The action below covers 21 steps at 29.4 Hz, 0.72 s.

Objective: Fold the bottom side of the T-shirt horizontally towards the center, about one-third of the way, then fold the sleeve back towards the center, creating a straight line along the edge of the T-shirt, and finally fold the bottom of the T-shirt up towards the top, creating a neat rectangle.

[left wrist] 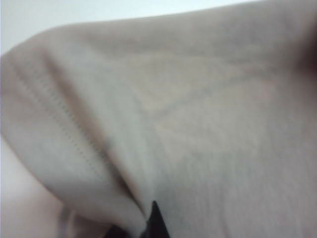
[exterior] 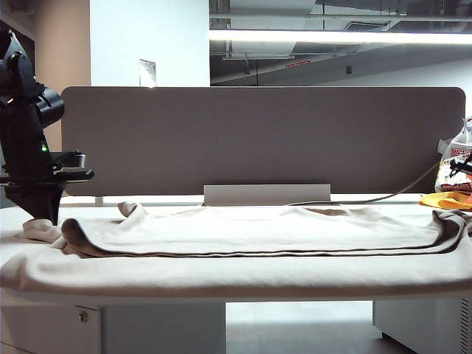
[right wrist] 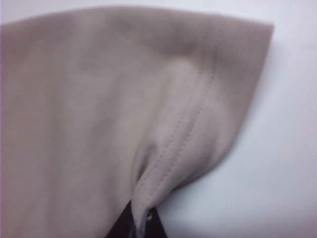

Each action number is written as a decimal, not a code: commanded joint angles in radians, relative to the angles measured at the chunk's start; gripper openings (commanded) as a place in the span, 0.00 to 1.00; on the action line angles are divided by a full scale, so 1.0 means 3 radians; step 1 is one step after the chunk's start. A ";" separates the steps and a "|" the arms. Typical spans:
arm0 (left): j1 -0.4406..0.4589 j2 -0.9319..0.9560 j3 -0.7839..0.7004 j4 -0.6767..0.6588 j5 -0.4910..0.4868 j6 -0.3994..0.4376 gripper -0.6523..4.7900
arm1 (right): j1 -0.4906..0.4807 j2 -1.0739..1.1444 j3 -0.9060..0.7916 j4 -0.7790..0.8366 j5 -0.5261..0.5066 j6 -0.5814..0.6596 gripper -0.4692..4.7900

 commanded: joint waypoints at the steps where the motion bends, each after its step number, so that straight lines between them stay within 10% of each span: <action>1: -0.0072 -0.0192 0.0011 0.0033 0.0148 0.0014 0.11 | 0.0006 -0.0167 0.0011 0.0019 -0.0074 -0.0005 0.08; 17: -0.1241 -0.0309 0.0028 0.0440 0.0362 -0.0168 0.15 | 0.0200 -0.0280 0.0011 -0.0052 -0.0305 0.0001 0.08; 20: -0.1282 -0.0264 0.0028 0.0589 0.0440 -0.0313 0.96 | 0.0201 -0.0280 0.0011 -0.0065 -0.0320 -0.0011 0.08; 21: -0.1282 -0.0266 0.0028 0.0599 0.0421 -0.0312 1.00 | 0.0201 -0.0280 0.0011 -0.0065 -0.0326 -0.0013 0.08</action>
